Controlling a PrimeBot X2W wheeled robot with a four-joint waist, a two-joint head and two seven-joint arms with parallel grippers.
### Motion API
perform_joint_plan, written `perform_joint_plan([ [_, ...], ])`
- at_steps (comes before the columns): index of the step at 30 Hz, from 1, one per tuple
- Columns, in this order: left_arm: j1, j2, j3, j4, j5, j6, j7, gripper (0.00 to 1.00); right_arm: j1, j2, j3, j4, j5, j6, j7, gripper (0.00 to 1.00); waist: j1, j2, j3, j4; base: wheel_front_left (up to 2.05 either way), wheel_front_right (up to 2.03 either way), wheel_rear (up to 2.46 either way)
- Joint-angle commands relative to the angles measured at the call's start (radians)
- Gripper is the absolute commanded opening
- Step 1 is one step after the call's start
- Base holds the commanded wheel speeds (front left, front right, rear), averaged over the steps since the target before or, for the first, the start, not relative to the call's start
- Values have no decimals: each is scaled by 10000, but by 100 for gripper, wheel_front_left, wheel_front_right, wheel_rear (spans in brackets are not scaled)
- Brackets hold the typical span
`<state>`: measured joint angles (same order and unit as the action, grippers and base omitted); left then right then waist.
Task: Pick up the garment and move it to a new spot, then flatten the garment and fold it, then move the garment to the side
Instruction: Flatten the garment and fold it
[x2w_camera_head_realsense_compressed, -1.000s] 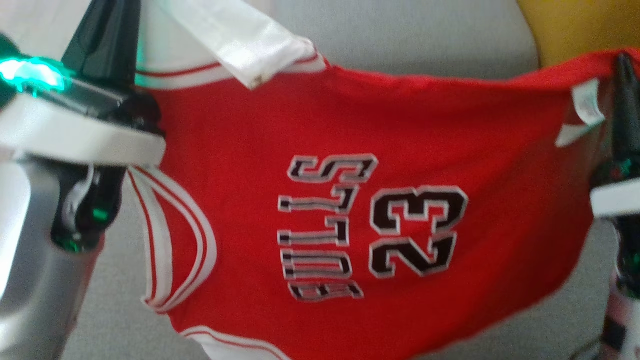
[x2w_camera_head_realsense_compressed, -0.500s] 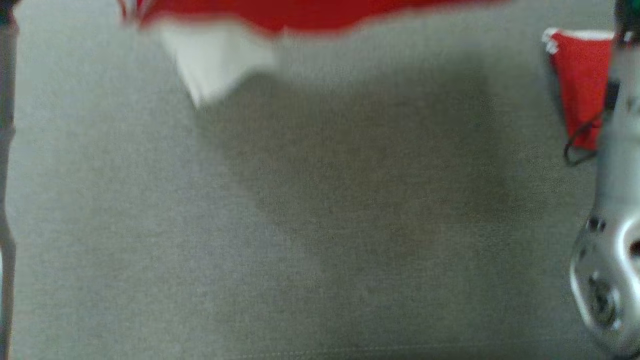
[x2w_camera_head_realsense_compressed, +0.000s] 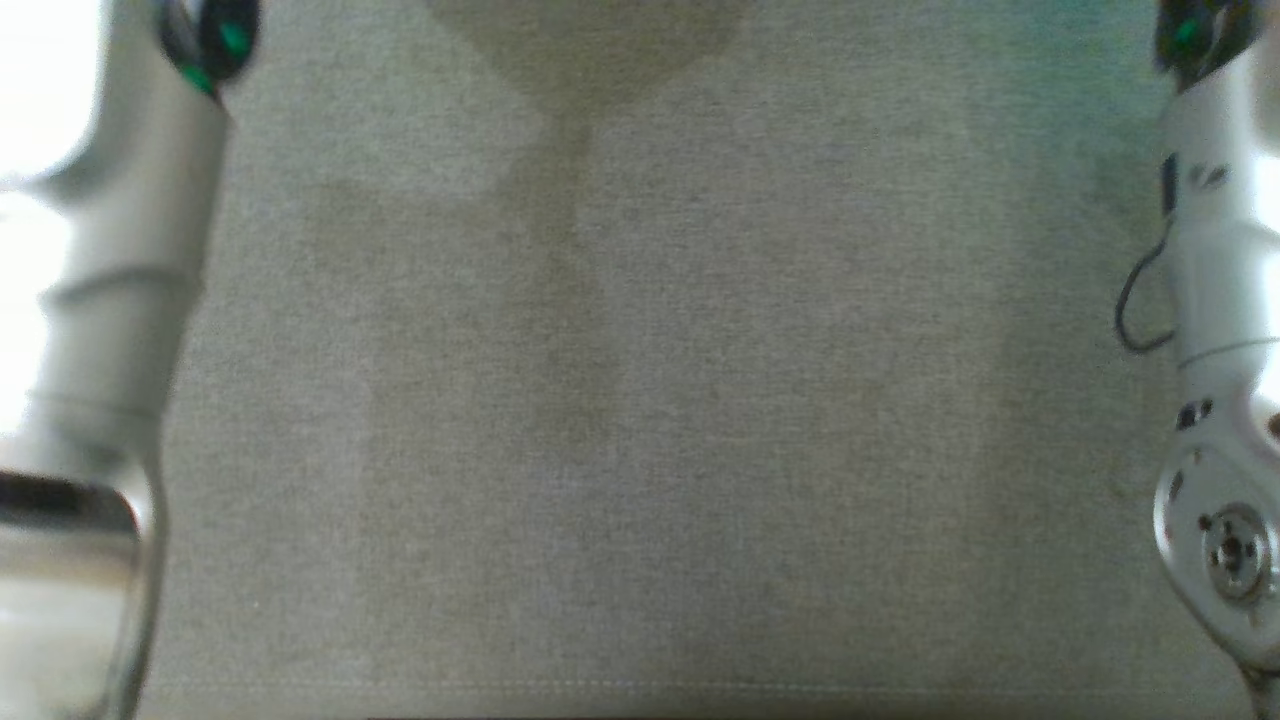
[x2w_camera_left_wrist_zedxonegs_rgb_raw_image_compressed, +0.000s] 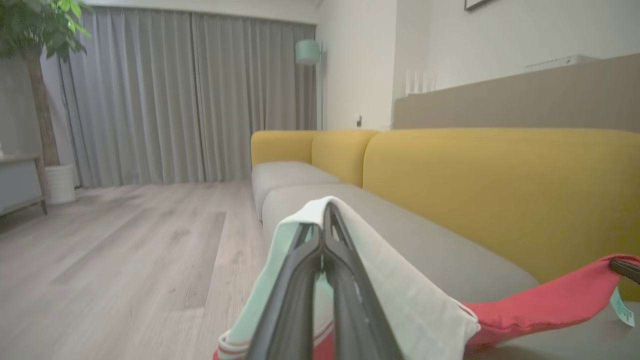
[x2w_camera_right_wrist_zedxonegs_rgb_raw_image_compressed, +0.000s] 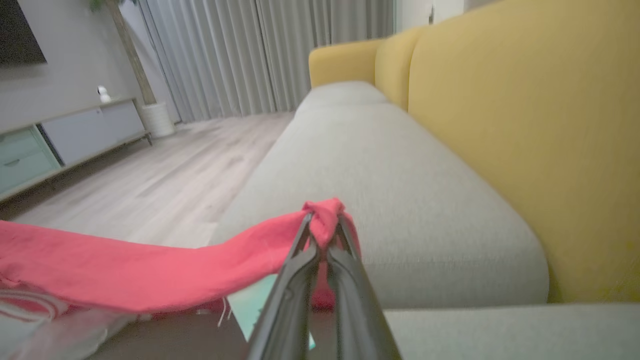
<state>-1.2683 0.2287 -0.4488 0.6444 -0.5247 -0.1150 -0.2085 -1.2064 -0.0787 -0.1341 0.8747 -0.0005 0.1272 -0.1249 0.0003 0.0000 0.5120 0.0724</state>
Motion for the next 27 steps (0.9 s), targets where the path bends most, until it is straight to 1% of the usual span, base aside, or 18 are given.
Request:
perform_joint_plan([
  [1,-4,345,161,-251,-89,-43,-119,0,-9,190,128,-142,-55,35,-203,0,-3,0,93,101,0,0,0],
  [3,492,279,138,-283,-317,-84,-276,0,215,203,161,283,49,35,-504,0,-3,0,86,133,0,0,0],
  [6,1315,332,136,-563,-617,-121,-415,0,553,219,264,678,355,35,-856,0,-3,0,-6,139,0,0,0],
  [12,3128,473,255,-1443,-1321,-146,-501,0,1551,193,342,688,1364,35,-1247,0,-3,0,-500,155,0,0,0],
  [15,4144,547,205,-1980,-1599,-150,-511,0,2259,175,412,387,1914,35,-1313,0,-3,0,-856,144,0,0,0],
  [19,5661,704,180,-2905,-1669,-98,-522,0,3556,188,610,-233,2744,35,-1344,0,-3,0,-1484,152,0,0,0],
  [21,6479,783,175,-3508,-1621,33,-525,0,4275,202,673,-648,3285,35,-1348,0,-3,0,-1799,174,0,0,0],
  [24,7763,909,237,-4501,-1620,335,-528,0,5417,201,848,-1354,3791,35,-1328,0,-3,0,-2252,205,0,0,0],
  [27,9017,1152,209,-5335,-1510,684,-529,0,6562,205,976,-2084,4176,35,-1169,0,-3,0,-2742,223,0,0,0],
])
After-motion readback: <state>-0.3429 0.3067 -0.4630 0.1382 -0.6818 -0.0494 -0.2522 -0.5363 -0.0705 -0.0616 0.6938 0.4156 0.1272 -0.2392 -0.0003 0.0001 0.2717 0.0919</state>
